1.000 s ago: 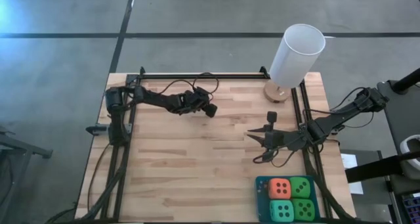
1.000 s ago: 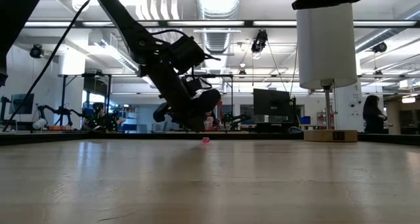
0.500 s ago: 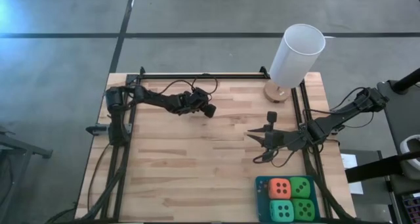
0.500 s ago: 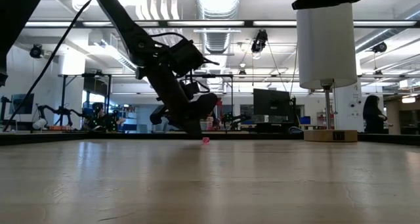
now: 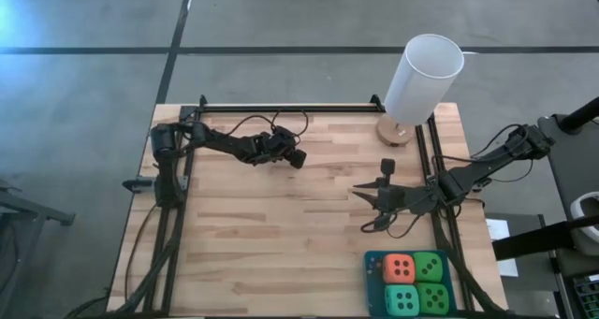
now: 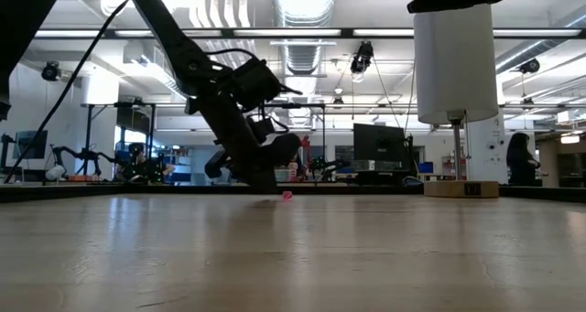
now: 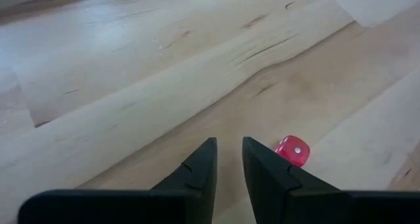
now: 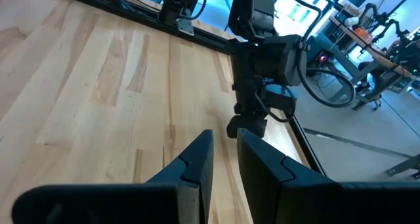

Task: Pick & Place Dice
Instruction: Put the small pink die into the blue bin

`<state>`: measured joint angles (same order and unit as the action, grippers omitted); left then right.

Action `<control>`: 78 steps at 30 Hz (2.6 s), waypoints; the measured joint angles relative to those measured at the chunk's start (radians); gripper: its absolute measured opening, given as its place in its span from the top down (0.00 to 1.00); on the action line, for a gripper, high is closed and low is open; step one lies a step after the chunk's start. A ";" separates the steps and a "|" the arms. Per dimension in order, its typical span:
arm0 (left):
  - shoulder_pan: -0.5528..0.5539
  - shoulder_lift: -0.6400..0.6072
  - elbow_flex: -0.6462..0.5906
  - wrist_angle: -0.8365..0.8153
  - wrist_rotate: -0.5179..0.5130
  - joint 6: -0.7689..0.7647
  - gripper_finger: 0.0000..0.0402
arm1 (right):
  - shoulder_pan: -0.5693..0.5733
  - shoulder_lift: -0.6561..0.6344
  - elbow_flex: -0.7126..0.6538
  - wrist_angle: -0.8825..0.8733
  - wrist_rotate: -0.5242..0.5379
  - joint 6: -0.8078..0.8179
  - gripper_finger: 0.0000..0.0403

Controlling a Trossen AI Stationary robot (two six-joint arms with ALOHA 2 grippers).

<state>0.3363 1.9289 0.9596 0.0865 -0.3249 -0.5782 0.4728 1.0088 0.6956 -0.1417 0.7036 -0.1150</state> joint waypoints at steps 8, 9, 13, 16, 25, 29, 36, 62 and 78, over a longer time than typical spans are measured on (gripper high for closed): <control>-0.005 0.015 0.000 0.039 0.002 -0.002 0.81 | 0.000 0.000 0.000 0.002 0.000 0.002 0.84; -0.007 0.024 -0.001 0.042 0.003 -0.001 0.81 | 0.000 0.000 0.000 0.003 0.000 0.002 0.84; -0.008 0.057 0.010 0.070 0.020 -0.001 0.80 | 0.000 0.000 0.000 0.005 0.000 0.002 0.84; -0.011 0.067 0.021 0.071 0.025 0.002 0.80 | 0.000 0.000 0.000 0.005 0.000 -0.001 0.84; -0.034 0.068 0.025 0.067 0.037 0.002 0.80 | 0.000 0.000 0.000 0.005 0.000 -0.001 0.84; -0.050 0.068 0.025 0.079 0.044 0.002 0.80 | 0.000 0.000 0.000 0.005 0.000 -0.001 0.84; -0.086 0.071 0.024 0.115 0.064 0.026 0.80 | 0.000 0.000 0.000 0.005 0.000 -0.001 0.84; -0.148 0.004 0.023 0.139 0.089 0.087 0.81 | 0.000 0.000 0.000 0.020 -0.001 0.029 0.84; -0.185 -0.366 -0.071 -0.006 0.060 0.131 0.81 | -0.054 0.089 0.000 0.019 -0.065 0.094 0.59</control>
<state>0.1512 1.5626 0.8886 0.0807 -0.2646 -0.4477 0.4189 1.0973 0.6956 -0.1228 0.6389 -0.0207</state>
